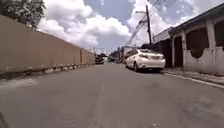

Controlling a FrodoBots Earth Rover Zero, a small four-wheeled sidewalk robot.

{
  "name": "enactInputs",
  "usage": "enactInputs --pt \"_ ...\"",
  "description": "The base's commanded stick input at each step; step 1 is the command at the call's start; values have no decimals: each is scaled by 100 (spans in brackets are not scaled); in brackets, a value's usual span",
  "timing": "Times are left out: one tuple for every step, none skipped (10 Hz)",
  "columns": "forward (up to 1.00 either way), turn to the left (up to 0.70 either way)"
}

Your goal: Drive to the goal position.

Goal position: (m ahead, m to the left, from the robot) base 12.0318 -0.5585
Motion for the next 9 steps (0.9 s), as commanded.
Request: enactInputs --pt "100 0" --pt "100 0" --pt "100 0" --pt "100 0" --pt "100 0" --pt "100 0" --pt "100 0" --pt "100 0" --pt "100 0"
